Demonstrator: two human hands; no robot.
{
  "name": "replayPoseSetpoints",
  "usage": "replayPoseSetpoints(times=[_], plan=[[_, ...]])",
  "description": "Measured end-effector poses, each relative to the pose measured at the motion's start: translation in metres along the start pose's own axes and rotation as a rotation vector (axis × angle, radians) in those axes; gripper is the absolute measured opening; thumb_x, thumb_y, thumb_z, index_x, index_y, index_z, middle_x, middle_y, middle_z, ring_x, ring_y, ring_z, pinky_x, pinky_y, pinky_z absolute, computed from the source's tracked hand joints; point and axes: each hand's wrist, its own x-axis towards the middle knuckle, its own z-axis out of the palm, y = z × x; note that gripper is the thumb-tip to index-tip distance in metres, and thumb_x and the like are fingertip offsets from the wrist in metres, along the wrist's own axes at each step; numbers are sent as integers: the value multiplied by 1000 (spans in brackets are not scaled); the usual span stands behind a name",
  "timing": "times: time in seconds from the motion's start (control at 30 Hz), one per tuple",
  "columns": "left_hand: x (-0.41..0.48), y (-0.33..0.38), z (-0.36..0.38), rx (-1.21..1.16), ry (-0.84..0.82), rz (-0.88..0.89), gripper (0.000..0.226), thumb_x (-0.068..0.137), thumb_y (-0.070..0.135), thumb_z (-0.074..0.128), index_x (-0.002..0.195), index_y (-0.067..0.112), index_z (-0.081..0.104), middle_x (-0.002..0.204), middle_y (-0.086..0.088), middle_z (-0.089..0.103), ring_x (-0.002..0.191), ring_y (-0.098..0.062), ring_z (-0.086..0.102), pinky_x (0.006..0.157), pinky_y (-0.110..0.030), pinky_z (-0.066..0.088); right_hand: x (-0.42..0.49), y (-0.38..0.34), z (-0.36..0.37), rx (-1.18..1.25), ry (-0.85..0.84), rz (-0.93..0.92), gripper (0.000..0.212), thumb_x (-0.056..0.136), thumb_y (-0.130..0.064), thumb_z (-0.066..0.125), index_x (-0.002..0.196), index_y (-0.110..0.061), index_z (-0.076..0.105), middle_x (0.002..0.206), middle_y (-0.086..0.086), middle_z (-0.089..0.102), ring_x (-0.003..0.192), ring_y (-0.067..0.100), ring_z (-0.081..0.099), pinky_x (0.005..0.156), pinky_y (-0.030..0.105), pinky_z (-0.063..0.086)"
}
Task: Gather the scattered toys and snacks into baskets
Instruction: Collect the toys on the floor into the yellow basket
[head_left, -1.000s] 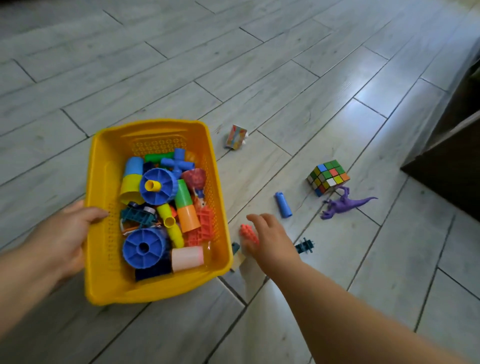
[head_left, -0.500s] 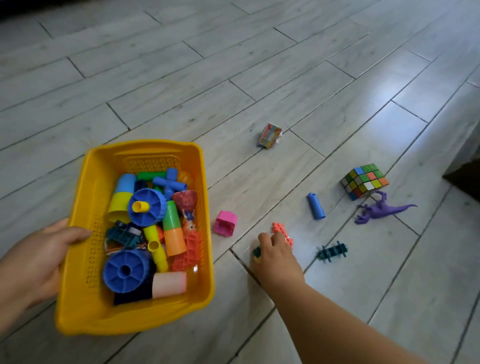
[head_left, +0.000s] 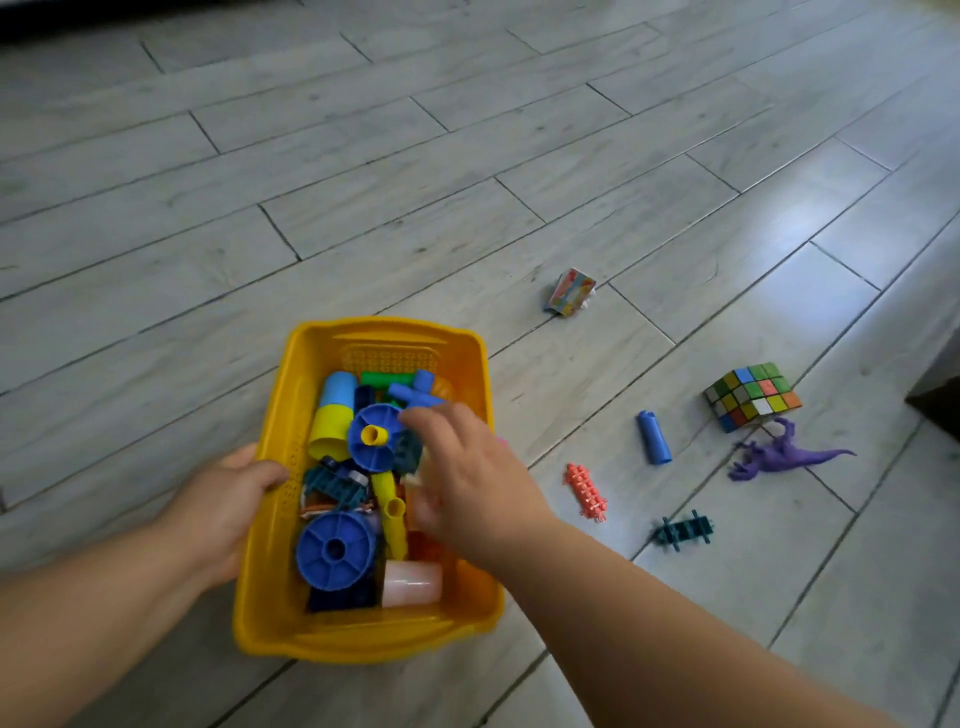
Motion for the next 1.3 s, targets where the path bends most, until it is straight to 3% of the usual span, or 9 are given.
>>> replayPoseSetpoints(times=[0.13,0.23,0.37,0.57,0.67,0.87,1.03,1.13,1.3], plan=[[1,1,6,-10,-34,-9,27,93,-4,44,94,13,65,76,-27,65,60,-32,61,71,-44,52,-2,6,22,-287,-141,-62,60,72,-26,59,129,-24,40,110,4,54,87,28,57,64,35,42],[1,3,8,-13,-49,-25,27,93,-3,44,94,15,64,87,-30,65,72,-36,61,76,-48,52,-2,12,20,-350,-208,-66,64,77,-23,61,135,-25,35,118,5,53,100,29,55,79,40,41],[4,3,7,-9,-34,-26,26,95,-1,45,91,18,63,64,-19,69,68,-33,60,67,-41,53,0,14,0,-206,-153,-47,65,79,-36,60,139,-26,35,131,0,48,117,24,48,98,41,38],[2,10,1,-29,-42,-31,26,98,1,43,95,20,60,84,-23,64,72,-34,60,65,-40,49,9,60,-20,125,188,487,45,93,-33,53,135,-27,41,132,-5,46,122,13,46,103,34,40],[4,12,-7,-35,-33,-36,24,98,2,44,100,19,60,91,-25,64,76,-36,61,67,-42,51,2,83,-7,34,0,585,47,95,-26,51,139,-30,35,142,-3,37,126,17,44,101,33,42],[8,12,-17,-54,-12,-59,26,97,4,46,116,15,59,105,-31,64,88,-41,63,77,-50,53,4,82,30,-165,-434,372,54,96,-34,47,142,-47,21,160,2,-2,144,31,15,113,49,27],[12,7,-18,-51,-8,-68,24,98,4,45,100,22,61,78,-20,73,81,-37,65,59,-42,56,5,82,43,-297,-515,353,45,90,-19,56,132,-33,46,151,5,18,128,31,33,99,43,43],[13,5,-16,-52,-13,-60,26,98,4,45,98,23,62,69,-15,74,79,-36,66,61,-41,54,2,84,37,-184,-351,466,35,92,-19,52,126,-27,51,138,5,33,120,27,38,96,38,43],[11,7,-1,-61,-36,-37,26,97,2,46,98,22,63,62,-12,71,62,-30,67,48,-38,55,34,69,-1,89,375,487,24,95,-27,51,116,-23,62,133,7,43,119,27,46,97,35,42]])
